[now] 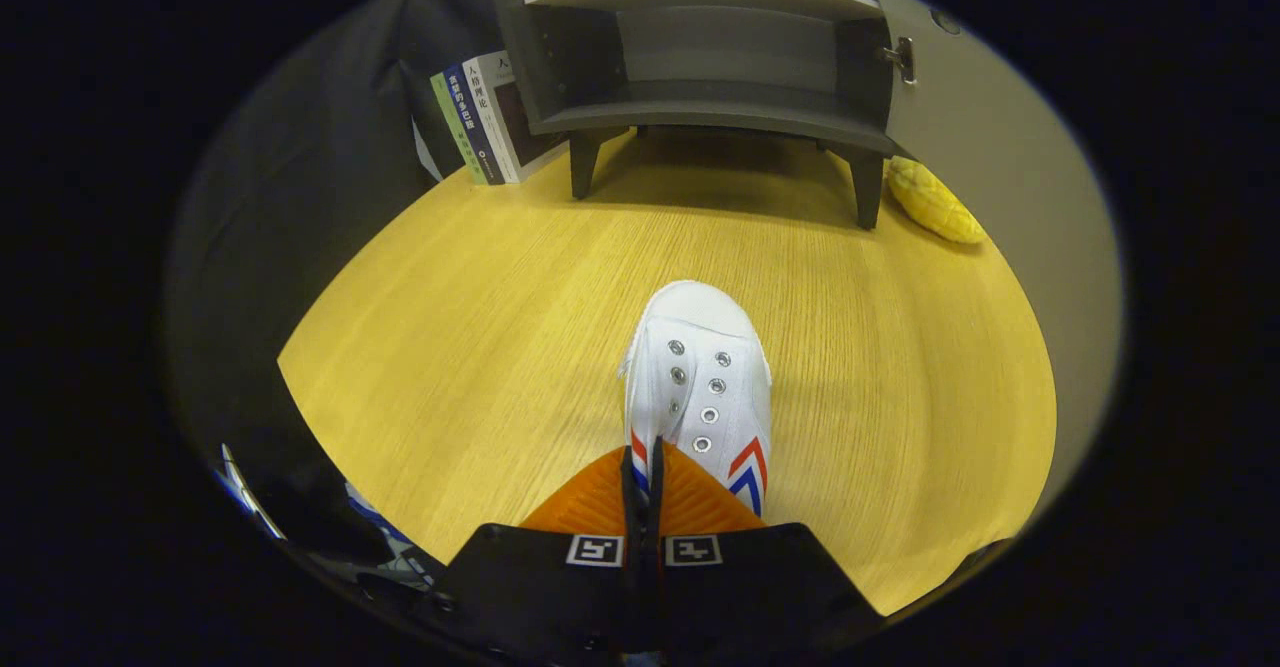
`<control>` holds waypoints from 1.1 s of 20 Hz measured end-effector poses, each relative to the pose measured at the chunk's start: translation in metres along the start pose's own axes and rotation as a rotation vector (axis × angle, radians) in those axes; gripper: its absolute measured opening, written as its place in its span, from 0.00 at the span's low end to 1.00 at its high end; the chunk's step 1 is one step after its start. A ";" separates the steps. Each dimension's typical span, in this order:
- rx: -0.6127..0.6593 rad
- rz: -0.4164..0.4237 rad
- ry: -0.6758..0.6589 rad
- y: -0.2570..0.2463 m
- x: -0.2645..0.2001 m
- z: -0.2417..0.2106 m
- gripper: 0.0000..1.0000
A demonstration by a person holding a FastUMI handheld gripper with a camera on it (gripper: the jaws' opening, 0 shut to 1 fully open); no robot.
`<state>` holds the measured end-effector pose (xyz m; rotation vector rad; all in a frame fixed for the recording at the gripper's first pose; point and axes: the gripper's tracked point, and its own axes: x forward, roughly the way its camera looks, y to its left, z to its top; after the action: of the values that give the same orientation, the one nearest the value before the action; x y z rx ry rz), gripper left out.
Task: Open the shoe cabinet door, grab the shoes and put them into the shoe cabinet, then close the shoe cabinet door.
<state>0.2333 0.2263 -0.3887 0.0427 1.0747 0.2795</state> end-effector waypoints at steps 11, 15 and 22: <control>0.077 0.125 -0.200 0.034 -0.057 0.114 0.01; 0.067 0.126 -0.286 0.034 -0.081 0.157 0.01; 0.072 0.134 -0.423 0.035 -0.116 0.232 0.01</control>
<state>0.3769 0.2547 -0.1717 0.2294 0.6611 0.3354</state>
